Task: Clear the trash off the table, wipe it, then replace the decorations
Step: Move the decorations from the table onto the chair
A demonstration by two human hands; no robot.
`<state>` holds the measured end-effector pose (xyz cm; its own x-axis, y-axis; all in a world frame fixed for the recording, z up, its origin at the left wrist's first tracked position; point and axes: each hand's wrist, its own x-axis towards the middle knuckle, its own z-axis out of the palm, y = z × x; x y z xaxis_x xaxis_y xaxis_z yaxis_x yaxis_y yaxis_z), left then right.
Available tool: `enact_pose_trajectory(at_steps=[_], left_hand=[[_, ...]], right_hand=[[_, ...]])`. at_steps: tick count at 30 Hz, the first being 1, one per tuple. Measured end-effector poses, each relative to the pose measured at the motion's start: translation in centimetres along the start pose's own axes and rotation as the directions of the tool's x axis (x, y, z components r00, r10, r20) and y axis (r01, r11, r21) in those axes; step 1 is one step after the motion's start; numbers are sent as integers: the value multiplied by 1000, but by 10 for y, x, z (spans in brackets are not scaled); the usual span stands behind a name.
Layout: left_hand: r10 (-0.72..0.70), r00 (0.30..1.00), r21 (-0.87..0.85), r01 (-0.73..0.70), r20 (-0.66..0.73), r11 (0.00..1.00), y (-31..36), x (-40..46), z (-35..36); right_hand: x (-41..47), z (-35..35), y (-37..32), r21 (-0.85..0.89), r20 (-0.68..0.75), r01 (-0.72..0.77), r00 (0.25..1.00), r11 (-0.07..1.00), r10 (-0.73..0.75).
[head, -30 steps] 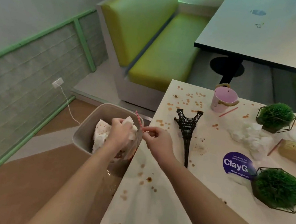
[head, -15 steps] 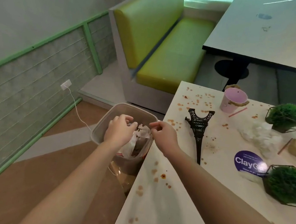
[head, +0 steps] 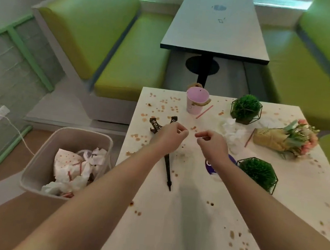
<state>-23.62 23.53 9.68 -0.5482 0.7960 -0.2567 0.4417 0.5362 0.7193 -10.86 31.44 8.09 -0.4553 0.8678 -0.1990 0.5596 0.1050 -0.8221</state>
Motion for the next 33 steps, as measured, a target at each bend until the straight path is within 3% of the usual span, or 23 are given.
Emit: enact_pose_trajectory(at_steps=[11, 16, 20, 23, 27, 30, 33], left_hand=[[-73, 984, 13, 71, 163, 997, 32, 64, 97], [-92, 981, 0, 94, 172, 996, 40, 85, 124], [-88, 982, -16, 92, 164, 996, 44, 97, 142], [-110, 979, -39, 118, 172, 992, 45, 102, 156], [-136, 977, -126, 158, 166, 979, 44, 108, 164], [-181, 973, -282, 214, 141, 935, 51, 111, 161], [-195, 970, -419, 240, 148, 876, 63, 111, 156]], right_hand=[[96, -82, 95, -343, -137, -109, 988, 933, 65], [135, -97, 115, -508, -84, -77, 996, 858, 40], [147, -93, 120, -627, 11, -79, 994, 775, 111], [150, -89, 131, -681, -9, -67, 997, 730, 83], [155, -91, 138, -536, -43, -85, 996, 840, 73], [157, -102, 126, -236, -5, -142, 989, 961, 145], [153, -114, 108, 99, 34, -141, 990, 985, 138]])
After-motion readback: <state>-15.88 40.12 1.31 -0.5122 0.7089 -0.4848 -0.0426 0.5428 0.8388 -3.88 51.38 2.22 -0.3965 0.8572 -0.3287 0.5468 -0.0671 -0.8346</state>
